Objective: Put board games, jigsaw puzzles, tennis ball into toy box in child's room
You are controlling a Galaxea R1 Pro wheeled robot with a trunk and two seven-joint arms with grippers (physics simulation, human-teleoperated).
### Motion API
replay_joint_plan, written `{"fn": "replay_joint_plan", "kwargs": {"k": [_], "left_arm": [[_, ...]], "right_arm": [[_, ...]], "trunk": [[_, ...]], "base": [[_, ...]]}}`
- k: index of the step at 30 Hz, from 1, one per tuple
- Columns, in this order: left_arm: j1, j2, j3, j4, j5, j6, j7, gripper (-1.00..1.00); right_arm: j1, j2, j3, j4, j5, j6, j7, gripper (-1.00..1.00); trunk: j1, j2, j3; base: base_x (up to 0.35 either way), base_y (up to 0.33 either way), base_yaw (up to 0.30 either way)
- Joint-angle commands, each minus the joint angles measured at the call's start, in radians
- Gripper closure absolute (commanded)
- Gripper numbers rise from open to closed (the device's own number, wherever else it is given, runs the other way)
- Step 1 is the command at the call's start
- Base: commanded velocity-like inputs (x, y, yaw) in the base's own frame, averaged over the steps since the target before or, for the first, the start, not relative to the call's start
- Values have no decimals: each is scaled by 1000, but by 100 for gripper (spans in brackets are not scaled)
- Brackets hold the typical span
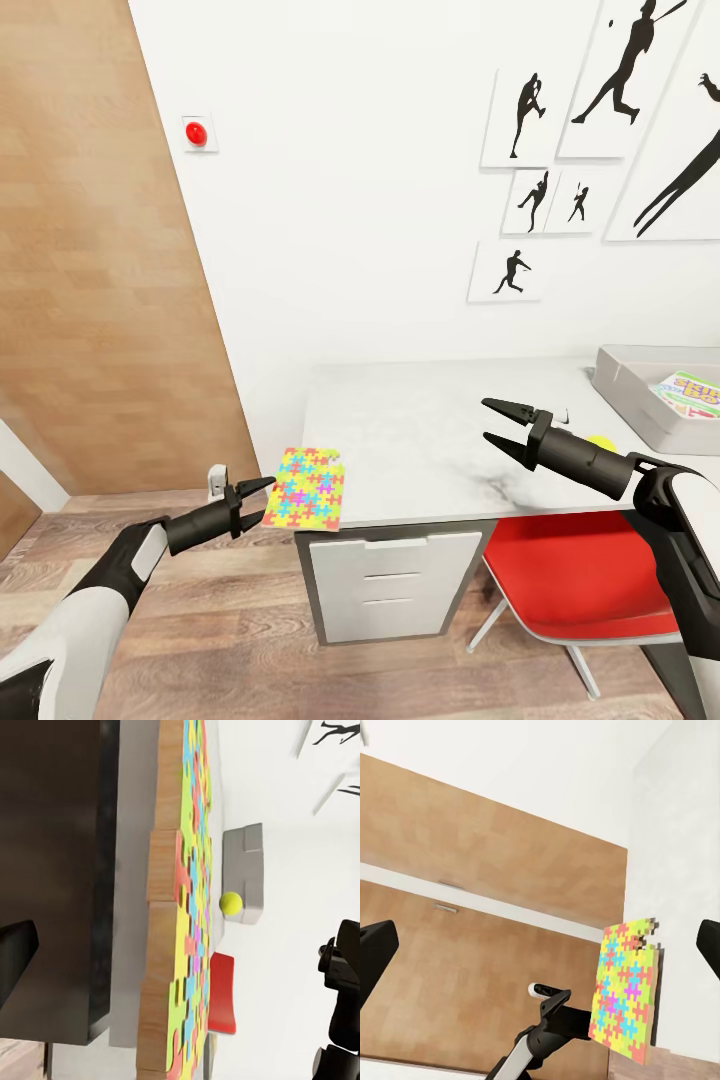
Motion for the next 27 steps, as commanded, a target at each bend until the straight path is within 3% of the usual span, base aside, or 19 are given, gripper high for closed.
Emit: {"fn": "replay_joint_plan", "kwargs": {"k": [1,9,10,27], "left_arm": [[-1,0,2,0,1,6,-2,-100],[-1,0,2,0,1,6,-1,-100],[-1,-1,2,0,1,6,-1,100],[-1,0,1,0,1,5,0,100]], "right_arm": [[-1,0,-1,-1,-10,3,-10,-100],[-1,0,-1,-1,-11,3,-10,-100],[-1,0,-1,-1,-12,3,-10,-100],[-1,0,-1,-1,-12,3,-10,-100]], "trunk": [[0,-1,-1],[0,-1,-1],[0,-1,-1],[0,-1,-1]], "base": [[0,0,0],[0,0,0],[0,0,0],[0,0,0]]}}
